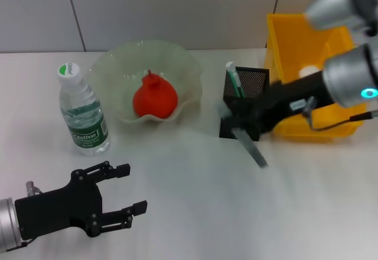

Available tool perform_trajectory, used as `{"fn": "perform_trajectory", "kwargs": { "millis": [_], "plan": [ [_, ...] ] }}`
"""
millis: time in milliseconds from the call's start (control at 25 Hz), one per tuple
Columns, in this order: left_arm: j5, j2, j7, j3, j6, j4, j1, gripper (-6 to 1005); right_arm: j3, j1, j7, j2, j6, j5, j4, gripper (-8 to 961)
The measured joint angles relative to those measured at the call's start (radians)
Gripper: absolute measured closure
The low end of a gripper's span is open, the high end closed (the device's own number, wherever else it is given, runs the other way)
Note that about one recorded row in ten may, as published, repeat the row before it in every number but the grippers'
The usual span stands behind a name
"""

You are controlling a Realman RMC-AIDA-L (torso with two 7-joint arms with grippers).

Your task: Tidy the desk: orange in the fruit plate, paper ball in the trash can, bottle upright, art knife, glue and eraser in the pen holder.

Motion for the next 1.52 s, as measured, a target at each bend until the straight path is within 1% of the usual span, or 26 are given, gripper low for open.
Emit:
{"fn": "perform_trajectory", "kwargs": {
  "millis": [40, 80, 120, 240, 320, 440, 480, 520, 640, 680, 760, 800, 840, 880, 920, 1120, 1320, 1520],
  "plan": [
    [0.000, 0.000, 0.000, 0.000, 0.000, 0.000, 0.000, 186, 0.012, -0.027, -0.058, 0.000, 0.023, 0.062, -0.001, 812],
    [0.000, -0.002, 0.000, 0.000, 0.000, 0.000, 0.000, 186, 0.039, -0.074, -0.169, -0.001, 0.069, 0.169, 0.011, 813],
    [0.000, -0.002, 0.000, 0.000, 0.000, 0.000, 0.000, 186, 0.039, -0.074, -0.169, -0.001, 0.069, 0.169, 0.011, 813],
    [0.000, -0.003, -0.001, 0.001, 0.000, 0.000, 0.000, 186, 0.086, -0.118, -0.331, -0.001, 0.125, 0.298, 0.068, 815],
    [0.000, -0.004, -0.004, 0.001, 0.000, 0.000, 0.000, 186, 0.126, -0.127, -0.410, -0.001, 0.139, 0.368, 0.121, 816],
    [0.000, -0.004, -0.005, 0.001, 0.000, 0.000, -0.001, 186, 0.213, -0.122, -0.519, -0.001, 0.149, 0.464, 0.228, 817],
    [0.000, -0.004, -0.005, 0.001, 0.000, 0.000, -0.001, 186, 0.256, -0.113, -0.568, -0.002, 0.160, 0.508, 0.296, 817],
    [0.000, -0.004, -0.005, 0.001, 0.000, 0.000, -0.001, 186, 0.256, -0.113, -0.568, -0.002, 0.160, 0.508, 0.296, 817],
    [0.000, -0.004, -0.004, 0.001, 0.000, -0.004, -0.001, 186, 0.284, -0.094, -0.616, -0.004, 0.190, 0.537, 0.366, 818],
    [0.000, -0.005, -0.001, 0.001, 0.000, -0.005, 0.000, 186, 0.283, -0.084, -0.627, -0.004, 0.224, 0.538, 0.391, 818],
    [0.000, -0.005, 0.000, 0.001, 0.000, -0.005, 0.000, 186, 0.280, -0.079, -0.634, -0.004, 0.246, 0.538, 0.405, 818],
    [0.000, -0.006, 0.000, 0.001, -0.001, -0.006, 0.000, 186, 0.275, -0.064, -0.661, -0.002, 0.280, 0.540, 0.444, 818],
    [0.000, -0.006, 0.000, 0.001, -0.001, -0.006, 0.000, 186, 0.275, -0.064, -0.661, -0.002, 0.280, 0.540, 0.444, 819],
    [0.000, -0.006, 0.001, 0.001, -0.001, -0.006, 0.000, 186, 0.274, -0.047, -0.687, -0.001, 0.298, 0.541, 0.483, 819],
    [0.000, -0.007, 0.001, 0.001, -0.001, -0.006, 0.000, 186, 0.274, -0.047, -0.687, -0.001, 0.298, 0.541, 0.483, 819],
    [0.000, -0.007, 0.000, 0.001, -0.002, -0.006, 0.000, 187, 0.273, -0.012, -0.757, 0.002, 0.354, 0.548, 0.569, 820],
    [0.000, -0.007, 0.001, 0.001, -0.003, -0.006, 0.000, 187, 0.273, 0.002, -0.798, 0.003, 0.376, 0.555, 0.612, 762],
    [0.000, -0.007, 0.001, 0.001, -0.003, -0.006, 0.000, 187, 0.274, 0.009, -0.802, 0.001, 0.386, 0.556, 0.627, 704]
  ]
}}
